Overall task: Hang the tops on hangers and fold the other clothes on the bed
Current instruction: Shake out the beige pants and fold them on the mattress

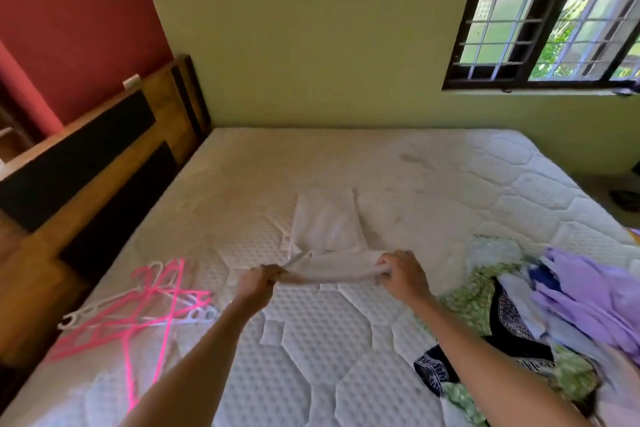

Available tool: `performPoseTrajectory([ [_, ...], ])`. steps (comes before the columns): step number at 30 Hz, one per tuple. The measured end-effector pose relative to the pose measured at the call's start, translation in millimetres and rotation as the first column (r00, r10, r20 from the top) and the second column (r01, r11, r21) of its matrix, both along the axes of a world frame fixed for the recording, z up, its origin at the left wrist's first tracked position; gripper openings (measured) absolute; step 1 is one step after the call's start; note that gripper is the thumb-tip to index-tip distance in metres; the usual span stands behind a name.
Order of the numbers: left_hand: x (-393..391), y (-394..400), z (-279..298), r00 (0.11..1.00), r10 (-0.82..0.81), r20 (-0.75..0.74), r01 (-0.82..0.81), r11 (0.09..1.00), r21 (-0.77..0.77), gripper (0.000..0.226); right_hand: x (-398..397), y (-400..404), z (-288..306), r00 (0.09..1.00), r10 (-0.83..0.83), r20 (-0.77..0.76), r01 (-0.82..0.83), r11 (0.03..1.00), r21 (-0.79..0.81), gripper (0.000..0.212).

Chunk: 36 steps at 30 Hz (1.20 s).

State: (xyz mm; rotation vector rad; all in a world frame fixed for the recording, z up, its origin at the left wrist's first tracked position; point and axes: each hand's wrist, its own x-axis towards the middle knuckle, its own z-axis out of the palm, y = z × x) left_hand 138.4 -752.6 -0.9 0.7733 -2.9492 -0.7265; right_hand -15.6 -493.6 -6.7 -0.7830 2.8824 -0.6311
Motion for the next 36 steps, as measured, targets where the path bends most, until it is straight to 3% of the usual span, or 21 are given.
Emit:
performPoseTrajectory([
  [3, 61, 33, -70, 0.967, -0.068, 0.247, 0.066, 0.998, 0.017, 0.038, 63, 31, -70, 0.993, 0.003, 0.114, -0.015, 0.995, 0.102, 0.017],
  [6, 118, 60, -121, 0.922, -0.110, 0.371, 0.107, 0.994, 0.031, 0.038, 126, 63, -124, 0.976, -0.042, 0.215, -0.012, 0.970, 0.243, 0.015],
  [10, 165, 83, -165, 0.895, -0.102, 0.434, 0.105, 0.994, 0.017, 0.044, 187, 89, -173, 0.946, -0.092, 0.312, 0.007, 0.965, 0.263, 0.017],
  [13, 181, 92, -191, 0.849, -0.156, 0.504, 0.170, 0.985, 0.019, 0.045, 211, 92, -198, 0.952, -0.111, 0.287, 0.004, 0.937, 0.349, 0.026],
  [15, 184, 97, -199, 0.797, -0.223, 0.561, 0.274, 0.962, -0.006, 0.039, 225, 89, -207, 0.986, -0.022, 0.163, -0.045, 0.916, 0.399, 0.042],
  [16, 187, 100, -205, 0.785, -0.266, 0.559, 0.357, 0.932, -0.057, 0.039, 233, 88, -215, 0.996, 0.051, 0.078, -0.079, 0.906, 0.416, 0.050],
  [18, 189, 109, -217, 0.755, -0.363, 0.545, 0.488, 0.868, -0.097, 0.065, 240, 87, -233, 0.959, 0.283, -0.020, -0.249, 0.875, 0.416, 0.060],
  [20, 190, 116, -227, 0.712, -0.463, 0.529, 0.593, 0.799, -0.098, 0.086, 246, 83, -244, 0.909, 0.416, -0.029, -0.365, 0.828, 0.425, 0.050],
  [22, 186, 119, -237, 0.700, -0.477, 0.531, 0.578, 0.815, -0.029, 0.083, 248, 74, -250, 0.918, 0.396, -0.009, -0.352, 0.826, 0.440, 0.048],
  [25, 172, 120, -242, 0.734, -0.485, 0.475, 0.565, 0.825, -0.032, 0.060, 236, 63, -250, 0.944, 0.322, 0.071, -0.325, 0.871, 0.368, 0.036],
  [26, 167, 119, -238, 0.725, -0.498, 0.475, 0.535, 0.842, 0.067, 0.050, 229, 60, -251, 0.950, 0.299, 0.093, -0.313, 0.888, 0.338, 0.034],
  [28, 152, 115, -231, 0.767, -0.446, 0.461, 0.467, 0.881, 0.076, 0.040, 213, 51, -241, 0.959, 0.231, 0.161, -0.271, 0.913, 0.305, 0.029],
  [33, 96, 99, -215, 0.771, -0.361, 0.525, 0.481, 0.870, -0.108, 0.033, 162, 22, -210, 0.912, 0.129, 0.390, -0.296, 0.865, 0.406, 0.027],
  [36, 92, 95, -218, 0.885, -0.329, 0.329, 0.430, 0.848, -0.309, 0.044, 140, 12, -211, 0.889, 0.114, 0.444, -0.299, 0.878, 0.373, 0.024],
])
